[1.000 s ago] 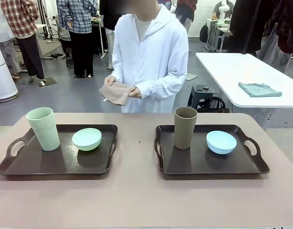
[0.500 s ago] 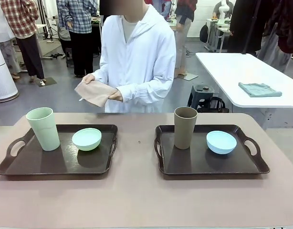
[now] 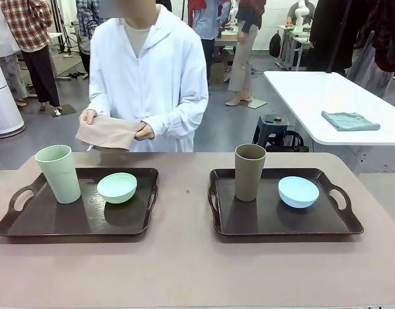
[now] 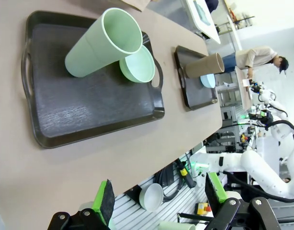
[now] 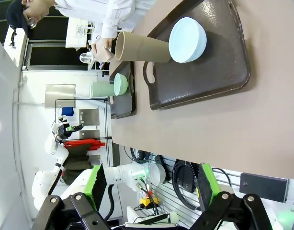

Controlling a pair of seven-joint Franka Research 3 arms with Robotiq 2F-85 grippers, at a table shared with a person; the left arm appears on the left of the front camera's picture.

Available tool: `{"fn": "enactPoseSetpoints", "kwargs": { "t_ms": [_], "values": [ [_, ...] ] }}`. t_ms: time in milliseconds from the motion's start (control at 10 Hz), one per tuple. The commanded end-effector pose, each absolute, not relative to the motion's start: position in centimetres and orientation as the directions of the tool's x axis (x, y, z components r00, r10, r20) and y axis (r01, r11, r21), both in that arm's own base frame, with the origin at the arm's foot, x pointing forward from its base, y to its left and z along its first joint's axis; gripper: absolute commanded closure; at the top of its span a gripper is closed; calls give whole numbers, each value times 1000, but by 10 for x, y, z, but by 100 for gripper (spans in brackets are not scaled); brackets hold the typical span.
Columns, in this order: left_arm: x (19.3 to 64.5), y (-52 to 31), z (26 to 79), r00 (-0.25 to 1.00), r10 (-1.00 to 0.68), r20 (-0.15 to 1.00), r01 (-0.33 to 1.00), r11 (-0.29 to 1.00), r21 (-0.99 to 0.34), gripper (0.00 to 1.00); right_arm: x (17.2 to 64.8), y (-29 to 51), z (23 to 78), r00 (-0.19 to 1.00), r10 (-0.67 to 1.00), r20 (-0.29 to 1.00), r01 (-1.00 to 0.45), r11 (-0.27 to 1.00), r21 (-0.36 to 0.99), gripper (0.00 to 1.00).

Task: Set up a tray with a mat and arrange the tableware.
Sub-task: Pick up the Picnic Bowl and Reusable plastic cup from the Handle tray in front of the human's position and hold them in the air.

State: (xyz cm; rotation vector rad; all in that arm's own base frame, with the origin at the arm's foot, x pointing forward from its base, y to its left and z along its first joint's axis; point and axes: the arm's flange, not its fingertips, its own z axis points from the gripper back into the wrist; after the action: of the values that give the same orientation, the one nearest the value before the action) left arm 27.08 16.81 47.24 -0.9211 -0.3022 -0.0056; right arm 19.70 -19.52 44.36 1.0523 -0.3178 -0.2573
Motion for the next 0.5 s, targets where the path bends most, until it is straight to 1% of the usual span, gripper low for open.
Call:
{"fn": "enactPoseSetpoints", "kwargs": {
  "t_ms": [0,400],
  "values": [
    [269,169,475,954,123,273,150,596,-789,0,199,-197,444,923,-355,151,31,458,888,0],
    [269,169,475,954,123,273,150,596,-789,0,199,-197,444,923,-355,151,31,458,888,0]
  ]
}}
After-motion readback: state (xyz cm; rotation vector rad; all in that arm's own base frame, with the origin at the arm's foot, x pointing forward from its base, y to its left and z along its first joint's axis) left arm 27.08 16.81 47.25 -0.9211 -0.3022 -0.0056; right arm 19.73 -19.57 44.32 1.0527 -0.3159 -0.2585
